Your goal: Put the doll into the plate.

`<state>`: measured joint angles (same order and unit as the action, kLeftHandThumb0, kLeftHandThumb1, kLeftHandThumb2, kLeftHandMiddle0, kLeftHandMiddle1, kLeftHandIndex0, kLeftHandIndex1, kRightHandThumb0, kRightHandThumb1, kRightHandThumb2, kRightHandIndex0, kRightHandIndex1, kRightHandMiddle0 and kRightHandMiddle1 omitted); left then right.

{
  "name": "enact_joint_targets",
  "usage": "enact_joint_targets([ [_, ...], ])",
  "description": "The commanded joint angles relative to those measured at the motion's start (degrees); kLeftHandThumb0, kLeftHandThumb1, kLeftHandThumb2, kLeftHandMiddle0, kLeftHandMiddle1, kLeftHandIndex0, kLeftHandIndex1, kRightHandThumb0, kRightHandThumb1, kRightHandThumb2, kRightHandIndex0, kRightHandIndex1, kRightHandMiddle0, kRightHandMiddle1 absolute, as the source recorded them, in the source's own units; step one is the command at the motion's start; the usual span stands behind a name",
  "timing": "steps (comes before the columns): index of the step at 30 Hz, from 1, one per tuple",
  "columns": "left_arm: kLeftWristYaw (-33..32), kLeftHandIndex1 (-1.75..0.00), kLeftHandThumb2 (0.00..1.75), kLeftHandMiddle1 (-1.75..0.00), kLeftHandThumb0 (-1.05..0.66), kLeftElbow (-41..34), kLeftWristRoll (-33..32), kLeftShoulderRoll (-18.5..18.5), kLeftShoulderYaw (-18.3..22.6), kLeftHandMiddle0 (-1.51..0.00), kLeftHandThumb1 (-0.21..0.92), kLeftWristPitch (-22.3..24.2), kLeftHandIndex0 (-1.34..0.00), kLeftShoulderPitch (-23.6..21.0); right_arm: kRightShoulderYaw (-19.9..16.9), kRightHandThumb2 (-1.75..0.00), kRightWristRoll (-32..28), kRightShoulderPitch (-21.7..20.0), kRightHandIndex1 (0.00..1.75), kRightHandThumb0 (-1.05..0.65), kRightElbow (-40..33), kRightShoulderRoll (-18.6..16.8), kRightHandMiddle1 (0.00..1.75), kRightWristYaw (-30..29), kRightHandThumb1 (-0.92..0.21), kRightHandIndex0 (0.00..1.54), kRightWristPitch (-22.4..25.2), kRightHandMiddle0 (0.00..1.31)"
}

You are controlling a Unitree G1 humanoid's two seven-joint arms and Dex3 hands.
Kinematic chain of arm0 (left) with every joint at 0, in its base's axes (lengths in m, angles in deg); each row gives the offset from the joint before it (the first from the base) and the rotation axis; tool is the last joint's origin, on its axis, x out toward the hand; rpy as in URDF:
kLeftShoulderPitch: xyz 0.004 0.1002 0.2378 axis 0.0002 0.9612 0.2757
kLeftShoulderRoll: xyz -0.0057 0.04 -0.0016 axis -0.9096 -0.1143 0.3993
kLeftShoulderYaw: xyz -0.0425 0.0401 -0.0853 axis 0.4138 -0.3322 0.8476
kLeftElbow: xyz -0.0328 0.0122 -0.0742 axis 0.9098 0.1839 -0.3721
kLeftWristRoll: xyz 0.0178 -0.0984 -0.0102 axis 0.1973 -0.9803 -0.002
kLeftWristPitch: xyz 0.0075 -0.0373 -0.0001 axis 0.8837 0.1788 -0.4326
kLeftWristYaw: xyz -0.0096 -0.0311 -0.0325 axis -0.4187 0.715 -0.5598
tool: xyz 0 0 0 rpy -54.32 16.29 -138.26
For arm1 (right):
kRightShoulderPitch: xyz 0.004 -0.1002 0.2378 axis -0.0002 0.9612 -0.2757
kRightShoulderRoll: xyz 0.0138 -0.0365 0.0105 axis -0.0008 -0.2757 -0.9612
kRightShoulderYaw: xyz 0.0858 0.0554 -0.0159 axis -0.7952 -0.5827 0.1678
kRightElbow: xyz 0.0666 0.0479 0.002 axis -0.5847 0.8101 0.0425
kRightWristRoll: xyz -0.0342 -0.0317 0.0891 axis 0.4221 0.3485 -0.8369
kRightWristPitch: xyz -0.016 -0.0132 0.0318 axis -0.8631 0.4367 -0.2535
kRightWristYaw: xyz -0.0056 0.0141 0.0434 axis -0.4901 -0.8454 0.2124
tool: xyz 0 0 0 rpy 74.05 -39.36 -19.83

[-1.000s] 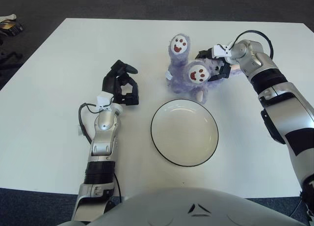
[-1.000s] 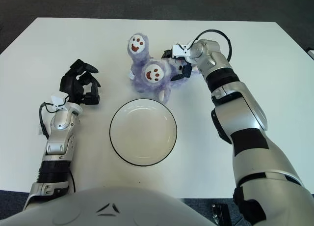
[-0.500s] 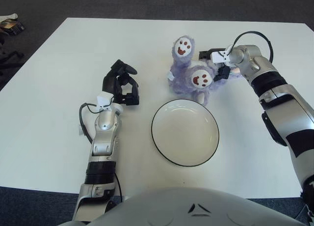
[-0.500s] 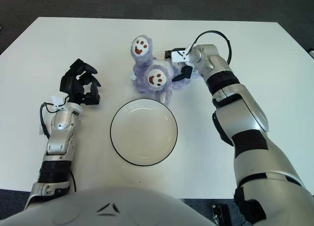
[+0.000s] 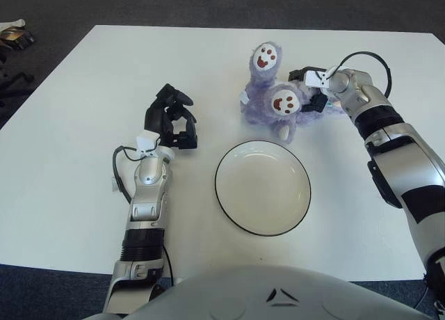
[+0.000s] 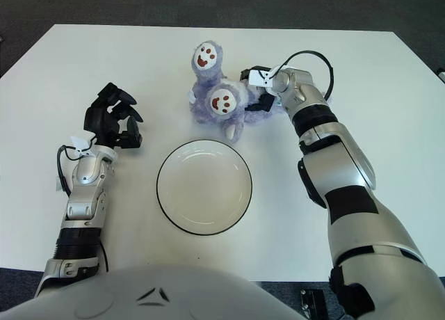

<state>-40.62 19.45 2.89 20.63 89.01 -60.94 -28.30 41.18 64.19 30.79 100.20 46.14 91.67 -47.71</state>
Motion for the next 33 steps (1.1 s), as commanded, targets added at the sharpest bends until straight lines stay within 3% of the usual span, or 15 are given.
enact_joint_targets([
  [1, 0.23, -1.75, 1.65, -1.75, -0.01, 0.71, -0.44, -0.02, 0.35, -0.81, 0.03, -0.81, -0.60, 0.90, -0.92, -1.54, -0.78, 2.71, 1.74, 0.56, 0.45, -0.16, 1.75, -1.84, -0.12, 0.77, 0.02, 0.89],
  [22, 0.21, -1.74, 1.64, -1.75, -0.01, 1.39, -1.06, 0.25, 0.35, -0.81, 0.03, -0.08, -0.60, 0.42, -2.97, -1.54, -2.12, 3.72, 1.75, 0.55, -2.68, 0.13, 1.75, -5.35, -0.13, 0.76, 1.62, 0.94],
  [33, 0.40, -1.74, 1.64, -1.75, -0.01, 3.02, -1.15, 0.05, 0.57, -0.81, 0.04, -0.60, -0.60, -0.31, -6.36, -1.53, -6.13, 6.01, 1.75, 0.54, -16.90, 2.10, 1.75, 4.51, -0.14, 0.75, 9.24, 0.98],
])
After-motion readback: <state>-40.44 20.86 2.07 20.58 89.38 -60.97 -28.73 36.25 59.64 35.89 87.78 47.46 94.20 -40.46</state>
